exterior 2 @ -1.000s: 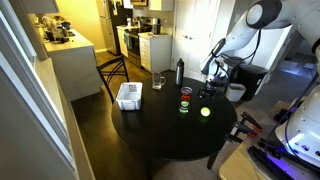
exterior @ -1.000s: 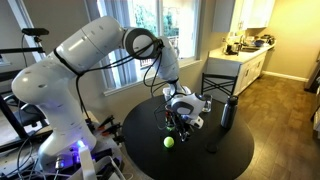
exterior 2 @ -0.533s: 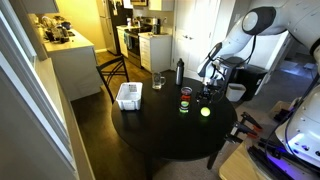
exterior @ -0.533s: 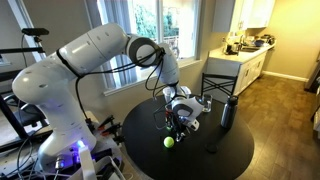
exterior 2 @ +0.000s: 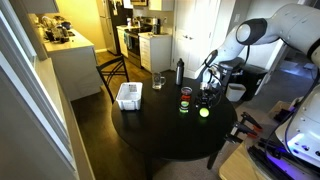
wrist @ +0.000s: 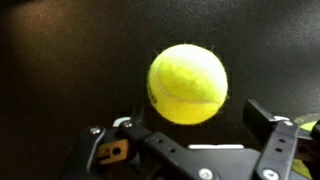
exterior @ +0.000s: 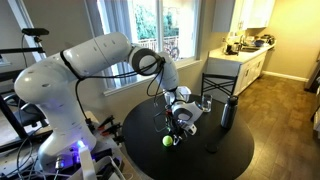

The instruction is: Put the green ball in the container

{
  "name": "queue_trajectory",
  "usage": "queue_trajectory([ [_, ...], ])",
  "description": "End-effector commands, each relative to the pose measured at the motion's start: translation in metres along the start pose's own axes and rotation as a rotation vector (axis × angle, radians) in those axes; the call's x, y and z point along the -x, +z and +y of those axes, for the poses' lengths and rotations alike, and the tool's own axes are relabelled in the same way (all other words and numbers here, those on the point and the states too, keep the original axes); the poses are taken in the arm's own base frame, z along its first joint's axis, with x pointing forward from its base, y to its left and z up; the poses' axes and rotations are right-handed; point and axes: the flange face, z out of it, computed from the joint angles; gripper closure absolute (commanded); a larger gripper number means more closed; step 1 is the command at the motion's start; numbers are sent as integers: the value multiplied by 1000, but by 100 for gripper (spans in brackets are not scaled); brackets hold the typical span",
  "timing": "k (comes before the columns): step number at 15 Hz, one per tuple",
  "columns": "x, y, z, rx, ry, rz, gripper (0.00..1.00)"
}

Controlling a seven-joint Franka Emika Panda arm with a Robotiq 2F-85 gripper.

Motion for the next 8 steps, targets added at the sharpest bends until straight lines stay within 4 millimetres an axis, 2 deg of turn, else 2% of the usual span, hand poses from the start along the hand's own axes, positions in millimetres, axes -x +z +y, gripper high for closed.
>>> queue_trajectory([
  [1, -7, 3, 2, 24, 31, -37, 0],
  [8, -8, 5, -1, 3, 48, -142, 0],
])
